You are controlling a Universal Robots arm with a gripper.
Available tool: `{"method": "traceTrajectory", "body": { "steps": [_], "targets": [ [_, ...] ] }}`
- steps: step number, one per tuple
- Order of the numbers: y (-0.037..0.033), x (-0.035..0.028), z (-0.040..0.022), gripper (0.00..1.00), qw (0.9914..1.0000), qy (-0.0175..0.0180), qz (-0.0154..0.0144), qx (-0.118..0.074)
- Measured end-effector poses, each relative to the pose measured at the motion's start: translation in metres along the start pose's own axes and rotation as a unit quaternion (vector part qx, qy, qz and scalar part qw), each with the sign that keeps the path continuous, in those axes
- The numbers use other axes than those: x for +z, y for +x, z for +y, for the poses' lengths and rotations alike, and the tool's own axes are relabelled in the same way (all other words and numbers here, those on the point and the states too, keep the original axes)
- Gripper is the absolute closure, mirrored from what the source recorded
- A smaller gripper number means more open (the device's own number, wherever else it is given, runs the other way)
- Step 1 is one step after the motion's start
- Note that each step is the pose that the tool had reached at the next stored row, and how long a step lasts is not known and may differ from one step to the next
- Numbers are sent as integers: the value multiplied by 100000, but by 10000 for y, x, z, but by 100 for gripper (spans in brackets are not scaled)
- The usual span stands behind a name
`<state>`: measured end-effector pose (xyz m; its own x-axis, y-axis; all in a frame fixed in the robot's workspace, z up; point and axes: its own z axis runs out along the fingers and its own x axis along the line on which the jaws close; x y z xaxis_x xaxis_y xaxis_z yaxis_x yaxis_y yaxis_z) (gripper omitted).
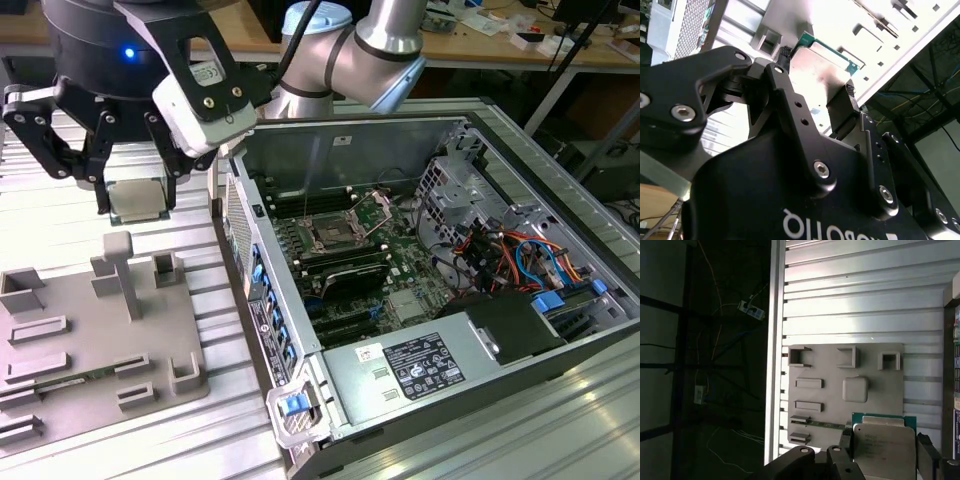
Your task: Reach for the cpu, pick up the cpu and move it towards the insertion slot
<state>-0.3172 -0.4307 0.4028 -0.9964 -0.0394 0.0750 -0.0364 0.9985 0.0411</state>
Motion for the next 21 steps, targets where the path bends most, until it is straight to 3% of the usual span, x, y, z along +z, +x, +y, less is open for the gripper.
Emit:
{"method": "traceTrajectory", "body": {
  "steps": [7,12,21],
  "targets": [
    [-64,-5,-2,45,100000,3,13,5],
    [-72,-5,-3,45,99999,13,-506,-35],
    [-191,-15,-7,45,99999,-10,-504,-23]
  ]
}}
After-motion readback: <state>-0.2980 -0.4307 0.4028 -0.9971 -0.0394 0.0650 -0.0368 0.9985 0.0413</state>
